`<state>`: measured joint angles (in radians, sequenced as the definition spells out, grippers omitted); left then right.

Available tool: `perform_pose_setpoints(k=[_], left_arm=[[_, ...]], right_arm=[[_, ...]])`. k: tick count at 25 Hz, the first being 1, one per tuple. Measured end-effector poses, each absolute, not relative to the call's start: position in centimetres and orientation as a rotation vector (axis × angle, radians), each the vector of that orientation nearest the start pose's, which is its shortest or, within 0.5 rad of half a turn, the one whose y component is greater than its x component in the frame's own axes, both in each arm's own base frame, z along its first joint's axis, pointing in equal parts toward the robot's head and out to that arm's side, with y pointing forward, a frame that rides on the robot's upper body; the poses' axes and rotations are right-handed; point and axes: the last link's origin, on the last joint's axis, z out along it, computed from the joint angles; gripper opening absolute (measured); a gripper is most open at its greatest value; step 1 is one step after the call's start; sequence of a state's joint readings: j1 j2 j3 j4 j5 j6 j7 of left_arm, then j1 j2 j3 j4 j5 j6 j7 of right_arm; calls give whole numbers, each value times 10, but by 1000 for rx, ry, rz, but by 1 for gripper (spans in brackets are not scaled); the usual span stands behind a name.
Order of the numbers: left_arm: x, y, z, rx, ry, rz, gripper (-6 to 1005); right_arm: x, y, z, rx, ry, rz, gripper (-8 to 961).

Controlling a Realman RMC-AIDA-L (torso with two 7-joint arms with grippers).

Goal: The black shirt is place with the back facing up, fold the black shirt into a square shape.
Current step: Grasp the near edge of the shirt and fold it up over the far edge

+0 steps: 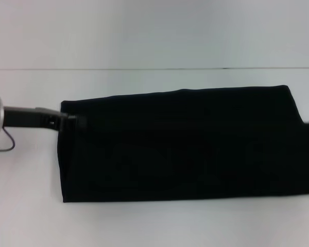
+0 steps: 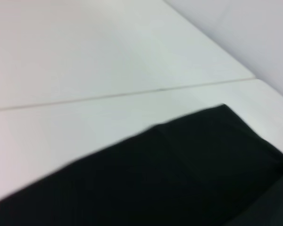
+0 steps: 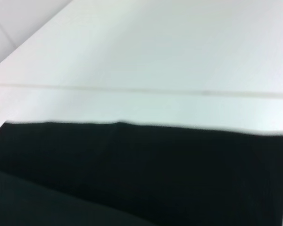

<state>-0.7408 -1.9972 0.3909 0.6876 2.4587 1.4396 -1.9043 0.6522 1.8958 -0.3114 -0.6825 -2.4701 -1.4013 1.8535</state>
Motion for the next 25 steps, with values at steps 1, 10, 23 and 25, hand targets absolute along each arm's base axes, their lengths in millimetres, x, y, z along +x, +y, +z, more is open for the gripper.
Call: perform_pose_setpoints(k=[1,10,23,25], left_arm=[[-273,393,51,-2463,-1189,-385,16],[-278,420,42,-2308,-1170,-282,17],[-261,451,36,-2236,-1039,-217,18],[-258,453,37,-2237,-1028,-215,19]], right_arm=[[328,380,108,-2271,1191,330,2],[298,447,72,-2167,1089,239,2],[268,483,55,-2070,972,190,1],[268,484,56,-2060,970,189,1]])
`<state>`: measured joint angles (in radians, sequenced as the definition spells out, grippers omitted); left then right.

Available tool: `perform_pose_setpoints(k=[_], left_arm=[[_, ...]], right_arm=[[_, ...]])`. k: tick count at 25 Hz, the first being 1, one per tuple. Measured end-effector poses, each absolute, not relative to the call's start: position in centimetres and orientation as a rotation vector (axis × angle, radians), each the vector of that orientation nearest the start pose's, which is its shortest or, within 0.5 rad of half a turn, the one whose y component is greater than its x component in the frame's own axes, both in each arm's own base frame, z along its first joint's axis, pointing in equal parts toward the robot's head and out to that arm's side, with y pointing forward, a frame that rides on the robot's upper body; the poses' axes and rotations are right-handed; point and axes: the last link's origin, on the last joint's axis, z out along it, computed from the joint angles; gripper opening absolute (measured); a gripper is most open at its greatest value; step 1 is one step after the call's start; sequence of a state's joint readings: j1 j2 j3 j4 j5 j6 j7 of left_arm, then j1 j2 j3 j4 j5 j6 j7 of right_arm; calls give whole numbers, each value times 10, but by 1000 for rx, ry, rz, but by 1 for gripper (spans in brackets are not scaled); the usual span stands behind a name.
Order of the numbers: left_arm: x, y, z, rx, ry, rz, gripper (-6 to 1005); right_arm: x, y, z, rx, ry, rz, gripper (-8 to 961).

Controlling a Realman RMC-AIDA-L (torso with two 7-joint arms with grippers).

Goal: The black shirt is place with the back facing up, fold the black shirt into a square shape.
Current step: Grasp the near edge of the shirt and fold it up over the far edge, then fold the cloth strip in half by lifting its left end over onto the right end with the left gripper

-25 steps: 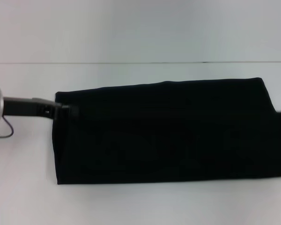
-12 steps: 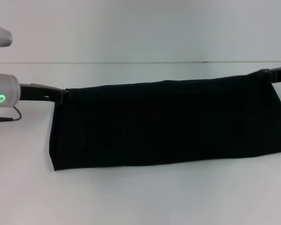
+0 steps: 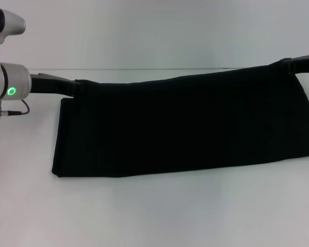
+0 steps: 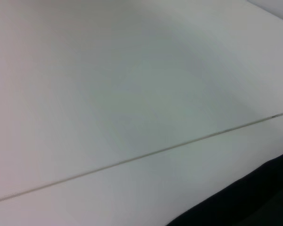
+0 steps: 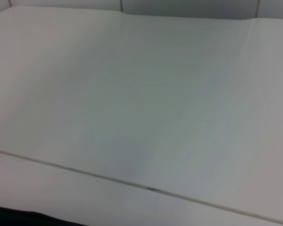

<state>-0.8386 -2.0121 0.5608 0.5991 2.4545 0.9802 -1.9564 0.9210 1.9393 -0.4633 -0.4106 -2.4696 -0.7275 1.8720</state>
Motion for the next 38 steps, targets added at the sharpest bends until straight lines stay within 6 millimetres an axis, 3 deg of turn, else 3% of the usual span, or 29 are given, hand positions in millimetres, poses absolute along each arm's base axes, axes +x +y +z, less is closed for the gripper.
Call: perform_pose_setpoints(k=[26,34,38], left_arm=[[-262,457,36,-2184,-1014,-203,29],[-267,460,32,-2089,-1075,-222,32],[-283,459,41,-1961,-1140,-254,175]], right_arm=[[275,483,53,-2023,972,175,1],[275,480,46,-2045,944,124,66],[280,479,59,-1995,943,138,262]])
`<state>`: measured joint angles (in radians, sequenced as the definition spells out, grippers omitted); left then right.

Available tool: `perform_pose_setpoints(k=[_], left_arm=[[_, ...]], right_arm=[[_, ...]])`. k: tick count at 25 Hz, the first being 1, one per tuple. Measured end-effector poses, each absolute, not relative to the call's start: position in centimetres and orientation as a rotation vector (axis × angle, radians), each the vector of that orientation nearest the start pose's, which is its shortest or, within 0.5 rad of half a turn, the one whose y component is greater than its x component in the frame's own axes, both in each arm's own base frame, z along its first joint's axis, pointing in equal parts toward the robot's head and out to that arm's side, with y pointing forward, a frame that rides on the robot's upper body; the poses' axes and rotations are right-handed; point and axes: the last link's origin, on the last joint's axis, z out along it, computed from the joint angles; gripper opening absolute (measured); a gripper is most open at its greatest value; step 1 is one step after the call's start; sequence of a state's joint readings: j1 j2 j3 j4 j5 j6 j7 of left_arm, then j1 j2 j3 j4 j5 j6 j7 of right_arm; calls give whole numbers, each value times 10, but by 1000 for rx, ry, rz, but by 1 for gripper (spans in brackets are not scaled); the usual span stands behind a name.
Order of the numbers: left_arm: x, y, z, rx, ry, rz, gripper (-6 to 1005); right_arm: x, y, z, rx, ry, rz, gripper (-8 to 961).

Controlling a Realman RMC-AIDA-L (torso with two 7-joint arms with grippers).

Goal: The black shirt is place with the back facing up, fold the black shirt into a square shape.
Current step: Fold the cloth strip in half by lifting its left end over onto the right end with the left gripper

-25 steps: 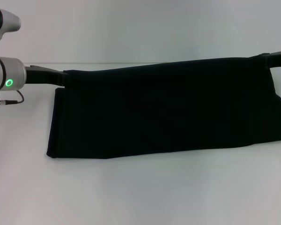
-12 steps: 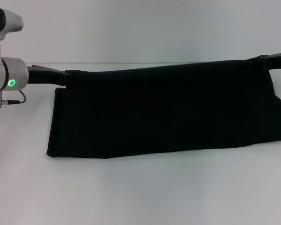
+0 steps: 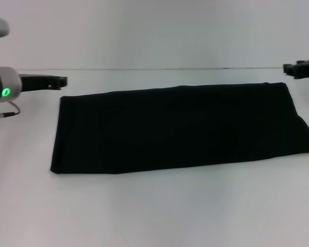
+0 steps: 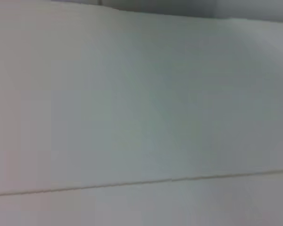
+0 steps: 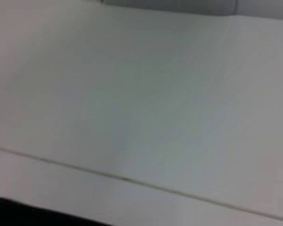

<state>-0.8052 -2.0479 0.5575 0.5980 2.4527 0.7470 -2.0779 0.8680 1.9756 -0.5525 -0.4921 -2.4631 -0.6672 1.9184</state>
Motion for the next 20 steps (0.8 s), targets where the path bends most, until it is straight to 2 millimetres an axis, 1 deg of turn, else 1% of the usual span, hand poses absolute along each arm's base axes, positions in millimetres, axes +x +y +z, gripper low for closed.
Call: perform_pose_setpoints(k=[4,7,9,14,18,20], left_arm=[[-294,449,52,-1905,-1212,-302,306],[-293,436,57,-1951,-1262,-346,396],[-290,424,59,-2014,-1300,-387,456],[-287,390,64,-2171,-1363,-468,672],[-293,371,63,-2245,-1376,-448,833],[-297,366,62,-2261,-1377,-429,912]], right_arm=[[281,472,70,-2013,966,167,435],[282,464,78,-2051,1007,194,559],[283,456,82,-2088,1054,216,597],[291,431,91,-2155,1196,289,692],[305,414,96,-2142,1295,335,768],[312,407,97,-2125,1334,349,833]])
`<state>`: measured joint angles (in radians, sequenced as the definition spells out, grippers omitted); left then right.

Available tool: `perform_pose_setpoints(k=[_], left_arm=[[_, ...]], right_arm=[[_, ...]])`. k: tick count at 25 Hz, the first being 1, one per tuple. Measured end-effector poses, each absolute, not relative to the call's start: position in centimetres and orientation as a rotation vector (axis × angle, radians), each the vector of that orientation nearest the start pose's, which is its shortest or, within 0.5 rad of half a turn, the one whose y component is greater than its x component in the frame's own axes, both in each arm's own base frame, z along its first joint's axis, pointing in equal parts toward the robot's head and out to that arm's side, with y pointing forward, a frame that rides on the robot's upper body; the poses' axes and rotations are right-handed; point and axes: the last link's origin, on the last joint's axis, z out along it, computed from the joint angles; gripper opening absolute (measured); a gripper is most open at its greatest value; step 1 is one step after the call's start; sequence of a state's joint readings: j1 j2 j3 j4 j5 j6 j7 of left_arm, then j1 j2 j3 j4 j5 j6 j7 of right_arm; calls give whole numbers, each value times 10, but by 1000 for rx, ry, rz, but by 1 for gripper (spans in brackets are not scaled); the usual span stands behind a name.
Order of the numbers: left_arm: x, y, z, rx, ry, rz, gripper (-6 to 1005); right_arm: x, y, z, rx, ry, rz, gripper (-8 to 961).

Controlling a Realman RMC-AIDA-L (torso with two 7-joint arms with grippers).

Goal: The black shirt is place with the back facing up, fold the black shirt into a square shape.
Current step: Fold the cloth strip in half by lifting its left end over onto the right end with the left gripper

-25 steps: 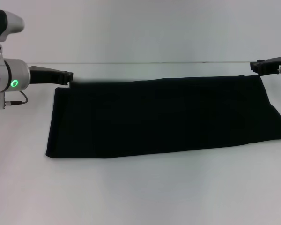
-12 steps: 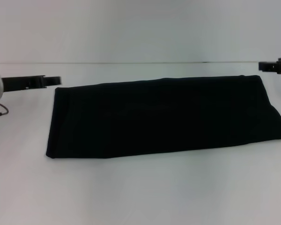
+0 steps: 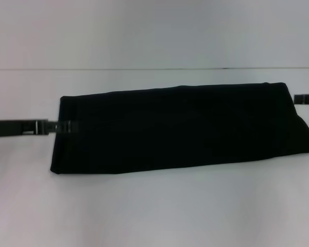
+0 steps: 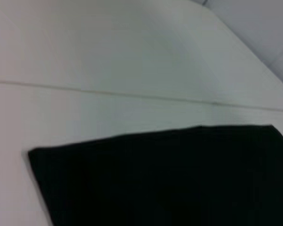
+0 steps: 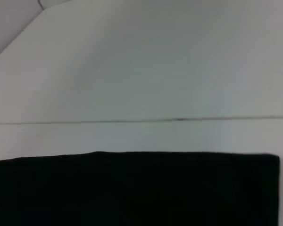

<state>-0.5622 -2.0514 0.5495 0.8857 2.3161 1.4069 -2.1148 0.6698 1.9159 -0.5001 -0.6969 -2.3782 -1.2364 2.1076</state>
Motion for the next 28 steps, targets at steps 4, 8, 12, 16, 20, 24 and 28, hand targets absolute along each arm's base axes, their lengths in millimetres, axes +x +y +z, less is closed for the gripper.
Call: perform_pose_setpoints(k=[4,8,12,16,20,24,28], left_arm=[[-305,358,57,-2268,-1382,-392,946],[-311,353,55,-2263,-1385,-371,961],[-321,344,48,-2282,-1410,-265,957],[-320,340,42,-2321,-1401,-250,953],[-314,340,32,-2387,-1372,-223,949],[-306,345,25,-2429,-1330,-194,945],[-303,348,25,-2443,-1305,-188,941]], right_arm=[[321,397,98,-2116,1380,364,930],[326,392,99,-2106,1399,368,927],[329,393,100,-2082,1397,365,926],[328,396,101,-2077,1382,363,926],[326,397,100,-2084,1374,358,926],[325,399,101,-2086,1368,356,927],[325,400,101,-2081,1367,356,927]])
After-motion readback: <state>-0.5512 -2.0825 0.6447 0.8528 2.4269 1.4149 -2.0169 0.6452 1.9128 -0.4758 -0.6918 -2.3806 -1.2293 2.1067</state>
